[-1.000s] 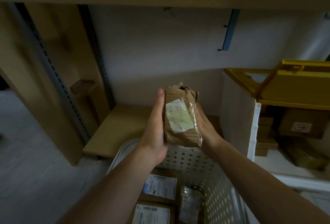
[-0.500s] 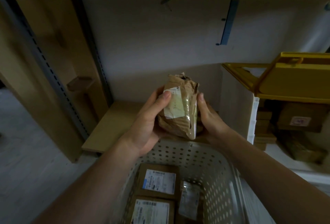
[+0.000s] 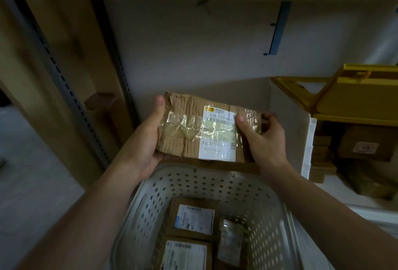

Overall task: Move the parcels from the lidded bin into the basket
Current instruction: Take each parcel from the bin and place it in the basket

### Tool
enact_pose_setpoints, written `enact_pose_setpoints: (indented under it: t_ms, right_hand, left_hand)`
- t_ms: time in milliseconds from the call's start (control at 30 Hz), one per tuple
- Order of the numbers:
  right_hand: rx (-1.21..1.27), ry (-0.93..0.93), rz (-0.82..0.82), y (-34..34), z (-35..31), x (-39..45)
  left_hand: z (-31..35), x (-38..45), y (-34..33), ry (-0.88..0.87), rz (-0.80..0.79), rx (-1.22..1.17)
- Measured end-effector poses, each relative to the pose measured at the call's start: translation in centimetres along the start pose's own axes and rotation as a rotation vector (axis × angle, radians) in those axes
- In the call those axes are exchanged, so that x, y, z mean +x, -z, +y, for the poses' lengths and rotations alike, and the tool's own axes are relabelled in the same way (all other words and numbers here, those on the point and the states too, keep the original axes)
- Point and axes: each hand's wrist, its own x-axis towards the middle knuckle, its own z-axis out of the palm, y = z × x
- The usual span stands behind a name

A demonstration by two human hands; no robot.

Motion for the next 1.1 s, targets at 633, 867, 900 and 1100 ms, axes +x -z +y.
enact_pose_setpoints:
  t_ms: [633,867,900,1100]
  right_hand:
    - [0.333,0.007,-0.214,1.7,-2.5,-2.0]
    - [0.326,0.019,-0.188,2.0,-2.6,-2.2]
    - [0.322,0.024,-0.182,2.0,-2.6,-2.2]
    - [0.314,0.034,-0.173,1.9,-2.7,-2.3]
  left_hand:
    - [0.4,-0.5,0.0,-0.074,-0.003,-0.124]
    - [0.1,-0.2,0.0,-0.085,0.001,-0.093]
    - [0.2,-0.2,0.0,-0.080,0.005,-0.094]
    - [0.4,-0.3,-0.1,-0.032,0.014,-0.111]
